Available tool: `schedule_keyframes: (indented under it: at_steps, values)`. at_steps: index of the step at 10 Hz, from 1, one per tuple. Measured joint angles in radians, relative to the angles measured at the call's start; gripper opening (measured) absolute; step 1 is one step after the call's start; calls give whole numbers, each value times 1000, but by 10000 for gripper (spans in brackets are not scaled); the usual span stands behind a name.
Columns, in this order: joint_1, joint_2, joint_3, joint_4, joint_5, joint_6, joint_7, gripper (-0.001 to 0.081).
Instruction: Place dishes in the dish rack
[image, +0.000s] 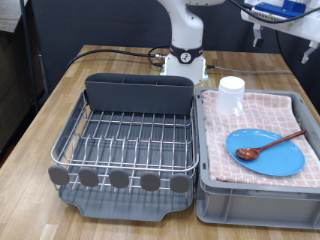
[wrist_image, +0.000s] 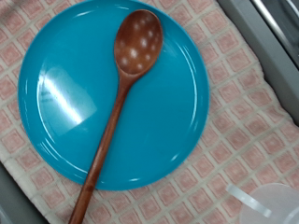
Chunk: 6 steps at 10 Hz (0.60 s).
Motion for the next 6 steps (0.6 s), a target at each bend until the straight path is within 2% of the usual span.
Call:
schedule_keyframes:
  at_steps: [3,6]
  values:
    - [15,109,46,21,-112,4,238,802]
    - [42,211,58,59,-204,21,432,802]
